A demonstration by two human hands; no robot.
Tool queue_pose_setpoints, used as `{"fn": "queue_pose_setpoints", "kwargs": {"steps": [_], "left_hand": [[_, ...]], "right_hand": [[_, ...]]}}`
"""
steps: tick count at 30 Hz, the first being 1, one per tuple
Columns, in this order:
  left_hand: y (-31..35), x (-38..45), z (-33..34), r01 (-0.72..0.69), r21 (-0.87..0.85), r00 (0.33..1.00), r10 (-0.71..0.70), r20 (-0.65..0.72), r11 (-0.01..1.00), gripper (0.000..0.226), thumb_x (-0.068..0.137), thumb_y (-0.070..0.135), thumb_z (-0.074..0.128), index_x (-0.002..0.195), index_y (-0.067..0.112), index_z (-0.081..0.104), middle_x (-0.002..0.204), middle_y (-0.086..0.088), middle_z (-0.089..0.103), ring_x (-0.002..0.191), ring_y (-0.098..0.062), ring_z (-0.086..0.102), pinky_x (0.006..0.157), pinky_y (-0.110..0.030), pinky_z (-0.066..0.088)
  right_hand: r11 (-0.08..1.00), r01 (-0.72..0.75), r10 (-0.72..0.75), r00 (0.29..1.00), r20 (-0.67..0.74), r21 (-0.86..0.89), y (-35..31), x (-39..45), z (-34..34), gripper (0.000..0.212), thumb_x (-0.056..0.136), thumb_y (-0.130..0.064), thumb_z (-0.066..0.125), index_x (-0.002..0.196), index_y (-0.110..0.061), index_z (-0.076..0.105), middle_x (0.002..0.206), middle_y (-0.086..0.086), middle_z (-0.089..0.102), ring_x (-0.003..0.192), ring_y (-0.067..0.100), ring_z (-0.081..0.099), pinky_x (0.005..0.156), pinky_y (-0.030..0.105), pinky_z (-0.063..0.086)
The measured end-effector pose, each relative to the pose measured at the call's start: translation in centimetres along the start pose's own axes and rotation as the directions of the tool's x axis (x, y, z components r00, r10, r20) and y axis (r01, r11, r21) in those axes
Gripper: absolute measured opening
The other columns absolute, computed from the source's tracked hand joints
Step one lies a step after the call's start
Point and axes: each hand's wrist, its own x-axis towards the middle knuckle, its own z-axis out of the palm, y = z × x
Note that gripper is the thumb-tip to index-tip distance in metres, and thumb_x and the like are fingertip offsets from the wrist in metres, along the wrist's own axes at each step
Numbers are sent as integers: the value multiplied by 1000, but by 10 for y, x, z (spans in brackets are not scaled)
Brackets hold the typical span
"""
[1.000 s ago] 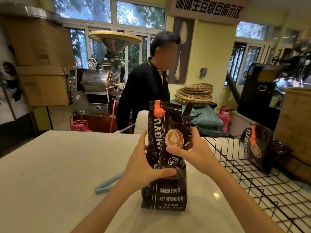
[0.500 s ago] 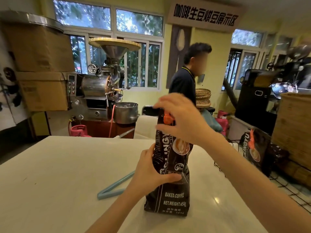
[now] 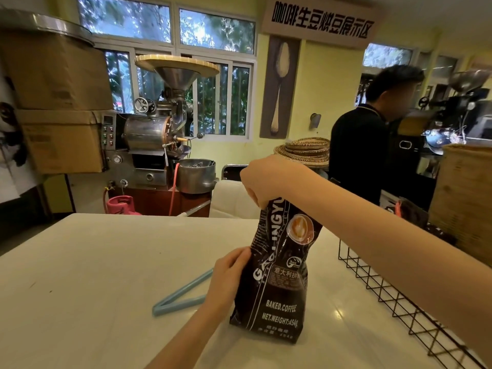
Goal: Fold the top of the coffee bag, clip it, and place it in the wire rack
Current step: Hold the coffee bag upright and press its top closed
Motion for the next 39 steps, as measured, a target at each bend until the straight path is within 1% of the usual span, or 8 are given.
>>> {"fn": "queue_pose_setpoints", "kwargs": {"steps": [6,9,15,21,26,30,34,39], "left_hand": [[-5,-3,10,9,-122,993,-24,-119,993,20,89,21,51,85,25,70,77,6,76,74,-9,70,68,-24,50],[-6,-3,13,-33,-82,989,21,-149,996,21,89,23,51,81,24,71,78,3,75,75,-13,69,69,-28,51],[-7,2,13,-107,64,982,115,-147,992,19,90,27,48,84,20,64,82,0,71,77,-10,67,72,-27,52],[-14,5,9,-76,62,992,81,-98,995,24,91,29,44,82,11,55,86,-13,66,83,-25,65,73,-33,52],[-14,7,2,-78,68,994,82,-69,995,16,91,26,45,89,16,57,87,-6,67,86,-22,65,75,-31,52],[-1,7,2,-119,34,993,118,20,992,34,80,49,52,111,38,44,107,5,63,96,-10,64,80,-26,52],[15,7,6,-189,114,980,181,77,975,45,62,55,64,102,47,46,105,19,60,92,11,59,71,-15,50],[9,7,11,-136,21,991,136,-2,991,54,47,59,70,95,43,49,103,12,64,94,-9,65,83,-36,56]], "right_hand": [[996,25,-29,999,40,91,12,5,2,19,74,-15,72,91,-6,68,75,2,56,75,22,61,66,30,52],[985,18,-30,997,66,172,24,5,3,18,76,-16,69,91,-6,70,77,2,63,65,12,55,55,18,45],[948,16,-49,994,97,316,44,4,-1,17,77,-23,69,86,-9,74,68,-7,63,60,2,53,57,13,40],[925,31,-62,996,71,379,42,9,1,17,76,-25,71,86,-12,74,63,-17,57,65,4,55,66,15,45],[902,99,-99,995,-21,421,36,7,-1,21,75,-28,72,93,-16,72,65,-25,48,59,-5,49,56,8,38],[897,96,-121,992,32,431,38,5,-5,18,72,-29,75,82,-15,74,60,-19,59,50,-15,53,48,-3,38],[914,112,-114,993,-17,389,38,10,2,16,77,-21,70,89,-11,73,81,-3,68,59,-4,51,53,-5,39],[911,131,-96,990,-106,392,42,8,15,16,79,-23,67,86,-10,72,97,3,69,74,7,56,64,10,46]]}}
